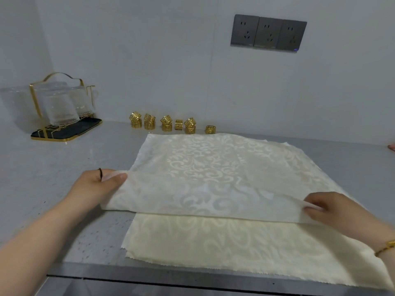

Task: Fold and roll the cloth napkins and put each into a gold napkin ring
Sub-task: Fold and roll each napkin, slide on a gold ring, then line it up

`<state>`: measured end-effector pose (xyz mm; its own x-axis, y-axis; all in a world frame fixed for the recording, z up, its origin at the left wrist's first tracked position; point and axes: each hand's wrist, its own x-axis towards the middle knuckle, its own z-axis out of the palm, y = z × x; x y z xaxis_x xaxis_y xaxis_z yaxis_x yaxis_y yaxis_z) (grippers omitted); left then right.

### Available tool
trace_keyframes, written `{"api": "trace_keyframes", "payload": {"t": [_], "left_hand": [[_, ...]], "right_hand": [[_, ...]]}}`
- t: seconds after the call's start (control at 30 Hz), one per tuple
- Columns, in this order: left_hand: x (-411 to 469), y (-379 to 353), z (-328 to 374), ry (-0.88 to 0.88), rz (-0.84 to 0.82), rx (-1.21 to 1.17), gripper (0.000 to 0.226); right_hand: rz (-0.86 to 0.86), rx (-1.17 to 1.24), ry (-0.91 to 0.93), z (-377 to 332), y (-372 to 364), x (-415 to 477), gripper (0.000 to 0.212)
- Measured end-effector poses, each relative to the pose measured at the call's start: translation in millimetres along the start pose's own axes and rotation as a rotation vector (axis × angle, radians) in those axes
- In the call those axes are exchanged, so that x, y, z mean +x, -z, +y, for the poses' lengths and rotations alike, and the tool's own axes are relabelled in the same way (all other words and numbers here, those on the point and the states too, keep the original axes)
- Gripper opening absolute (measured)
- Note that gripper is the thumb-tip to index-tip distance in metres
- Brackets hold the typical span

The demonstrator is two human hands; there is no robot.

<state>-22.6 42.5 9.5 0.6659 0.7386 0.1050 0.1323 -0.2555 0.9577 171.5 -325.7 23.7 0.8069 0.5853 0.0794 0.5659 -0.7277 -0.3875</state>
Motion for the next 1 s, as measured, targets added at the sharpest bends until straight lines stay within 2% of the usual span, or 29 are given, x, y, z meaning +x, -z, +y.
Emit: {"api": "trace_keyframes", "payload": {"t": [0.07, 0.13, 0.23, 0.33, 0.4, 0.5, 0.63, 0.73, 0.83, 1.0], "left_hand": [[1, 4, 0, 0.041, -0.04, -0.094, 0.016], [3, 7, -1, 0.07, -0.098, -0.164, 0.017], [7, 11, 2, 0.101, -0.133, -0.196, 0.019], [13, 12, 10, 0.107, -0.121, -0.137, 0.02], [21, 7, 13, 0.087, -0.098, -0.091, 0.018], [35, -4, 12, 0.038, -0.039, 0.043, 0.018], [62, -16, 5, 0.032, -0.088, 0.218, 0.021], [83, -24, -4, 0.037, -0.14, 0.33, 0.03], [100, -32, -11, 0.021, -0.169, 0.348, 0.021], [121, -47, -18, -0.033, -0.136, 0.441, 0.032]], "right_hand": [[0.004, 0.093, -0.052, 14, 7, 1, 0.036], [0.008, 0.203, -0.125, 27, 14, 1, 0.029], [0.102, 0.351, -0.271, 55, 21, 4, 0.025], [-0.016, 0.488, -0.313, 50, 35, 7, 0.014], [-0.032, 0.537, -0.366, 38, 41, 12, 0.034], [0.09, 0.376, -0.436, 30, 28, 30, 0.04], [0.213, 0.348, -0.482, 17, 9, 52, 0.012], [0.27, 0.328, -0.494, 14, 0, 68, 0.019], [0.311, 0.273, -0.496, 19, -5, 83, 0.029], [0.335, 0.184, -0.557, 33, -17, 101, 0.028]]}}
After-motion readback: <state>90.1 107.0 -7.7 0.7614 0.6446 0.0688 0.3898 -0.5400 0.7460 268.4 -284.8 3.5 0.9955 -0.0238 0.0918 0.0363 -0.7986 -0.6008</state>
